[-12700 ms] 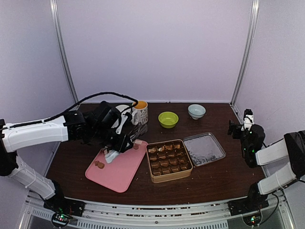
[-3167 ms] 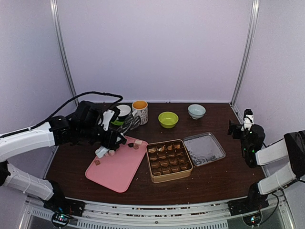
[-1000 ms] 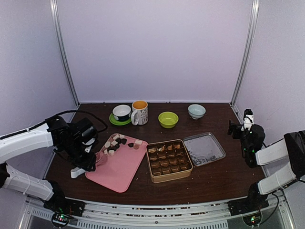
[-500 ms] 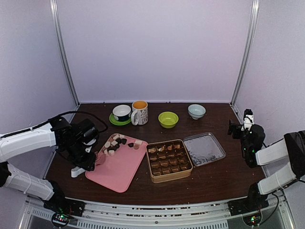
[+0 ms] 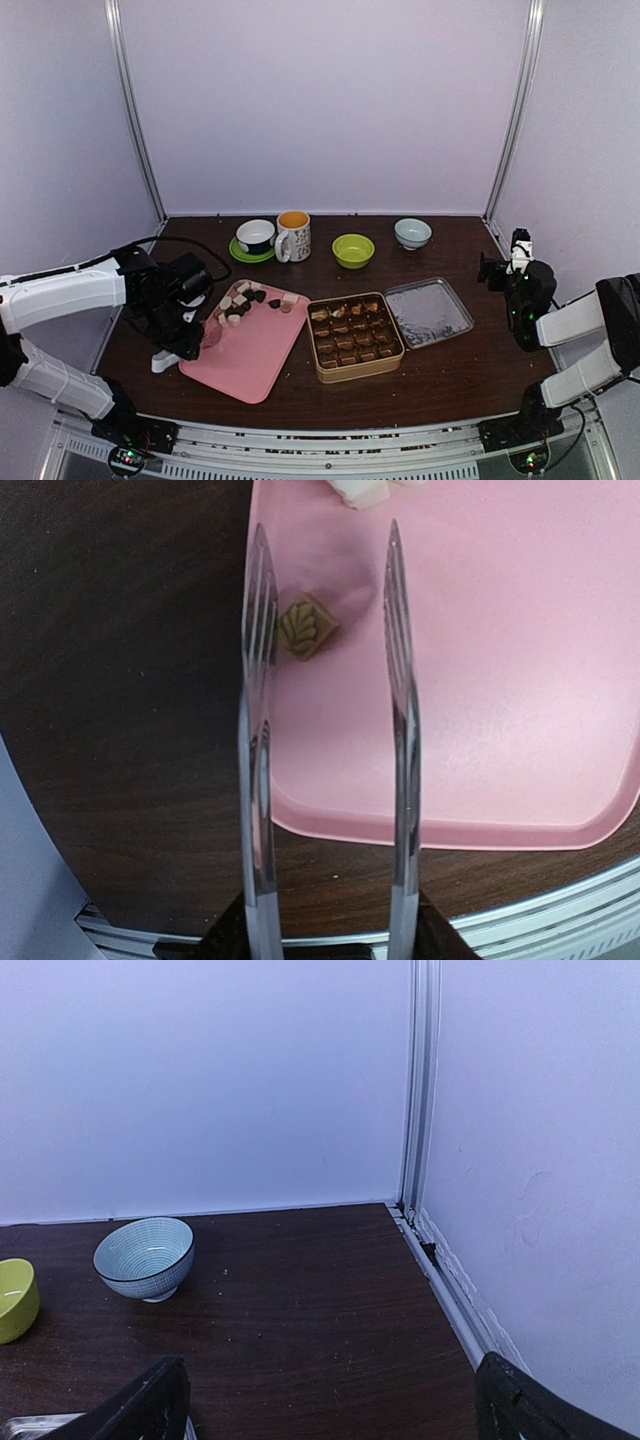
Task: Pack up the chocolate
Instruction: Pick up the fake chocolate from the plate.
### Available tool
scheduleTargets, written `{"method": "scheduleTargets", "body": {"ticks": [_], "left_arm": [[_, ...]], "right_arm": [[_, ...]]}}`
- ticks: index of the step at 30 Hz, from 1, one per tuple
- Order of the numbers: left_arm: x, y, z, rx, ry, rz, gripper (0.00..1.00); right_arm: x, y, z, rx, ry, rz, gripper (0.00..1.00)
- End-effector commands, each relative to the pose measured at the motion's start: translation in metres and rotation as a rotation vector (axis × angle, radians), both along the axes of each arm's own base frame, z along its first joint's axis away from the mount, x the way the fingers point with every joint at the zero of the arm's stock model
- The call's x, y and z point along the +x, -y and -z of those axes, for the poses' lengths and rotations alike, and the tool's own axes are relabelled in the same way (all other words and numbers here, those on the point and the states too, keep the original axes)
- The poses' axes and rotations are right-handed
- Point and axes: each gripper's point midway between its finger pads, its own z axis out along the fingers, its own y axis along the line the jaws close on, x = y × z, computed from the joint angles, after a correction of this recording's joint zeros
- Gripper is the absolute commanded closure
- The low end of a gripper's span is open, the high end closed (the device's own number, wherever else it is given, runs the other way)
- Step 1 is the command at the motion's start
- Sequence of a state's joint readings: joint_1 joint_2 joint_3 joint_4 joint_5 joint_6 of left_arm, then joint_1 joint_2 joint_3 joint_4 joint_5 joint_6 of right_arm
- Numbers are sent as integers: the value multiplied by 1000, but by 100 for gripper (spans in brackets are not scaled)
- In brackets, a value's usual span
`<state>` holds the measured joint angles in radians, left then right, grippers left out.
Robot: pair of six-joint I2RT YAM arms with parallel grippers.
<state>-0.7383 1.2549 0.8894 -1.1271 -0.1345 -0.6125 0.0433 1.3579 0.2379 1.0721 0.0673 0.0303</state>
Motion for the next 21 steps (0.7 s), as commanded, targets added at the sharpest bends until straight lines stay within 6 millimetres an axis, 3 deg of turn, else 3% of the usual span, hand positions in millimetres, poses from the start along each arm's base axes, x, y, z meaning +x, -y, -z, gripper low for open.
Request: {"method": "scheduleTargets", "body": {"ticks": [1,13,21], "left_arm": [[1,-8,1,31,3,-18,54],[-15,-1,-3,-41,-51,-22,54],[-18,22,-10,-166,-76,7,56]], "right_arm": [[2,2,-9,3,31,6,0],[2,2,-9,3,30,6,0],[2,2,-9,3,31,5,0]]}}
